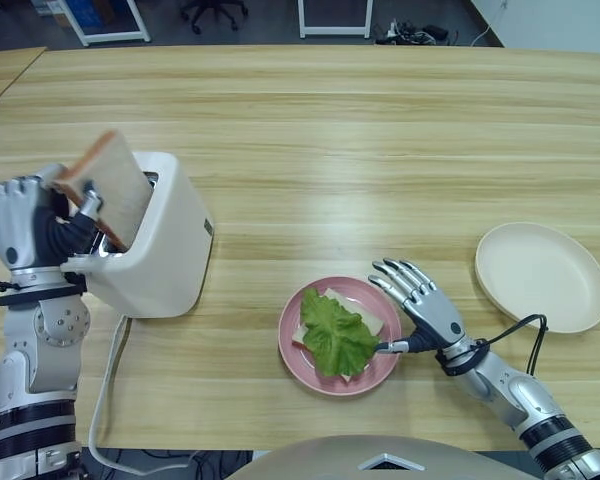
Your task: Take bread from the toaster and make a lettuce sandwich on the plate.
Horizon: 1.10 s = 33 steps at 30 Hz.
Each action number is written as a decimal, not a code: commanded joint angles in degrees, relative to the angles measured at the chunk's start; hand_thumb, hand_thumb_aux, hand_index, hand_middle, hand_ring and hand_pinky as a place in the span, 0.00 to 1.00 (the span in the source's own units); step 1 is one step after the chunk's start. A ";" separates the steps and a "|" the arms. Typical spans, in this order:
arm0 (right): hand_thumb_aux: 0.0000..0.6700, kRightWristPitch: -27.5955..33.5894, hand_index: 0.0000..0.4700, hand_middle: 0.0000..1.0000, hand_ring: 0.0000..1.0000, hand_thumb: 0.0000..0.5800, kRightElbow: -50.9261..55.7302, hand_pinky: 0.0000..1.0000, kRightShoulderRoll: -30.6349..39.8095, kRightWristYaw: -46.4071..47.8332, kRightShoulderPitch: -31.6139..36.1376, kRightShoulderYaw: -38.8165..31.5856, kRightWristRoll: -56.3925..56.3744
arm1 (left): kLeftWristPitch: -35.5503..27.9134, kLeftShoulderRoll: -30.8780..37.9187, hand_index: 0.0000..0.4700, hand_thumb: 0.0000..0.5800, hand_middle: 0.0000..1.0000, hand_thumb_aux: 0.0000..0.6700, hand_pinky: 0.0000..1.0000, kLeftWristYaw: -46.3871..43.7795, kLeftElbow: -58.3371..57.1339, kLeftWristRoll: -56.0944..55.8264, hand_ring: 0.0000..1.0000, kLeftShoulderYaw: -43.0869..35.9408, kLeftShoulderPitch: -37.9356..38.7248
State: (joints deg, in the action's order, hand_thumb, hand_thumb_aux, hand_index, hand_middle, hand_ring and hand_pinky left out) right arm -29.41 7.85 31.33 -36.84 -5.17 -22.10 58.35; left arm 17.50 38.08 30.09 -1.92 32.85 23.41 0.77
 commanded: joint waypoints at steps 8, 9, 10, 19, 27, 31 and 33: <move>0.00 -4.02 0.00 0.00 0.00 0.00 -4.90 0.00 1.68 -3.77 -2.51 3.94 -3.94 | 8.38 -7.82 1.00 1.00 1.00 1.00 1.00 -25.70 18.02 -33.70 1.00 -18.64 2.00; 0.00 -4.75 0.00 0.00 0.00 0.00 -5.68 0.00 1.64 -4.27 -2.90 4.71 -4.86 | 7.61 -7.68 1.00 1.00 1.00 1.00 1.00 -30.33 18.53 -36.81 1.00 -21.82 3.06; 0.00 -5.66 0.00 0.00 0.00 0.00 -6.64 0.00 1.72 -4.59 -3.24 5.50 -5.89 | 7.50 -7.58 1.00 1.00 1.00 1.00 1.00 -34.30 18.60 -38.99 1.00 -24.51 3.92; 0.00 -13.67 0.00 0.00 0.00 0.00 -12.25 0.00 3.05 -0.52 -6.74 7.53 -9.72 | 1.63 -13.04 1.00 1.00 1.00 1.00 1.00 -49.93 16.11 -42.83 1.00 -37.52 8.25; 0.00 -16.31 0.00 0.00 0.00 0.00 -11.89 0.00 2.08 2.76 -6.87 7.31 -8.68 | -0.63 -15.18 1.00 1.00 1.00 1.00 1.00 -57.09 9.62 -40.91 1.00 -40.08 4.41; 0.00 -17.25 0.00 0.00 0.00 0.00 -12.25 0.00 1.77 3.99 -7.12 7.25 -8.47 | 0.99 -14.95 1.00 1.00 1.00 1.00 1.00 -58.43 5.72 -38.12 1.00 -39.43 3.07; 0.00 -17.42 0.00 0.00 0.00 0.00 -12.29 0.00 1.47 4.30 -7.18 7.23 -8.02 | 2.21 -15.16 1.00 1.00 1.00 1.00 1.00 -58.36 2.61 -36.52 1.00 -38.87 1.65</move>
State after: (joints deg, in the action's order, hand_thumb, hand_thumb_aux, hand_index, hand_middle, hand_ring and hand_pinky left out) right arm -46.62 -4.14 33.31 -33.42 -11.98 -14.94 49.57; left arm 18.76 23.08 -28.08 3.75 -5.43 -16.12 4.00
